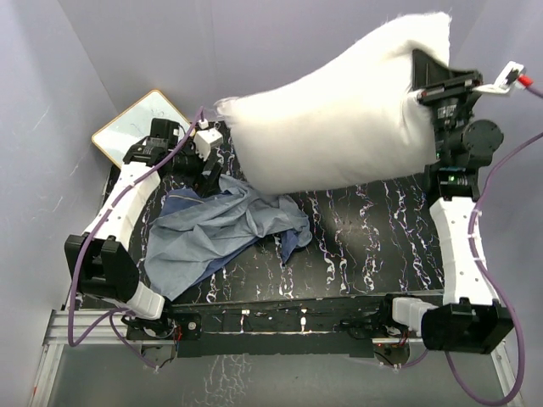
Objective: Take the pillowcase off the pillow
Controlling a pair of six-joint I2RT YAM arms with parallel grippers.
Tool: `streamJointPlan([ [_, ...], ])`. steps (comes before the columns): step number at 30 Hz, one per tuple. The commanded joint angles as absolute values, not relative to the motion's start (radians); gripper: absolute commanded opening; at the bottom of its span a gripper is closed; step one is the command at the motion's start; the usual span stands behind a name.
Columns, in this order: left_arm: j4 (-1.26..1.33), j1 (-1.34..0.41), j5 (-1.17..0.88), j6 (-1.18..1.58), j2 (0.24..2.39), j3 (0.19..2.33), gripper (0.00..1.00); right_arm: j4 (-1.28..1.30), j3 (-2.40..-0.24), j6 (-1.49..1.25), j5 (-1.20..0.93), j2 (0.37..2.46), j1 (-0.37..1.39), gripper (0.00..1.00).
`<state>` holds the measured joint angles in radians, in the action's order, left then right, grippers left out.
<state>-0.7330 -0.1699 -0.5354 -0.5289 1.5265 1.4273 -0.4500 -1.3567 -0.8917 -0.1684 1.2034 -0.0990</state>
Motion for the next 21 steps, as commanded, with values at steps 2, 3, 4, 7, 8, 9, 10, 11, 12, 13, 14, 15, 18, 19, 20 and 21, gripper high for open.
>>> streamJointPlan([
  [2, -0.719, -0.133, -0.423, -0.523, 1.416, 1.401, 0.97, -0.575, -1.092, -0.86, 0.019, 1.013, -0.107, 0.08],
  [3, -0.717, -0.125, -0.396, -0.524, 1.405, 1.403, 0.97, -0.551, -1.009, -0.857, 0.057, 0.99, -0.107, 0.08],
  [4, -0.707, -0.117, -0.365, -0.522, 1.395, 1.402, 0.97, -0.514, -0.936, -0.859, 0.092, 0.972, -0.107, 0.08],
  [7, -0.67, -0.094, -0.291, -0.503, 1.379, 1.4, 0.97, -0.478, -0.74, -0.849, 0.099, 0.928, -0.106, 0.08],
  [8, -0.662, -0.088, -0.271, -0.496, 1.381, 1.405, 0.97, -0.475, -0.683, -0.849, 0.104, 0.919, -0.103, 0.08],
  [9, -0.661, -0.082, -0.257, -0.493, 1.388, 1.416, 0.97, -0.474, -0.619, -0.819, 0.12, 0.91, -0.1, 0.12],
  [10, -0.666, -0.077, -0.25, -0.491, 1.395, 1.43, 0.97, -0.474, -0.58, -0.8, 0.139, 0.899, -0.101, 0.18],
  [11, -0.672, -0.072, -0.249, -0.49, 1.404, 1.446, 0.97, -0.486, -0.546, -0.778, 0.16, 0.893, -0.1, 0.25],
  [12, -0.678, -0.066, -0.251, -0.487, 1.412, 1.459, 0.97, -0.5, -0.523, -0.75, 0.181, 0.891, -0.1, 0.41],
  [13, -0.679, -0.063, -0.254, -0.483, 1.419, 1.469, 0.97, -0.501, -0.513, -0.732, 0.207, 0.89, -0.1, 0.6],
  [14, -0.676, -0.061, -0.256, -0.477, 1.423, 1.476, 0.97, -0.506, -0.512, -0.71, 0.233, 0.89, -0.1, 0.85],
  [15, -0.674, -0.059, -0.26, -0.47, 1.423, 1.481, 0.97, -0.513, -0.52, -0.687, 0.254, 0.893, -0.1, 0.97],
  [18, -0.658, -0.058, -0.262, -0.45, 1.417, 1.481, 0.97, -0.521, -0.605, -0.608, 0.269, 0.922, -0.1, 0.98],
  [19, -0.638, -0.058, -0.249, -0.432, 1.412, 1.473, 0.97, -0.511, -0.641, -0.584, 0.264, 0.935, -0.1, 0.98],
  [20, -0.615, -0.057, -0.233, -0.417, 1.405, 1.465, 0.97, -0.496, -0.671, -0.569, 0.262, 0.946, -0.101, 0.98],
  [21, -0.592, -0.056, -0.219, -0.409, 1.396, 1.453, 0.97, -0.471, -0.699, -0.556, 0.268, 0.952, -0.1, 0.98],
])
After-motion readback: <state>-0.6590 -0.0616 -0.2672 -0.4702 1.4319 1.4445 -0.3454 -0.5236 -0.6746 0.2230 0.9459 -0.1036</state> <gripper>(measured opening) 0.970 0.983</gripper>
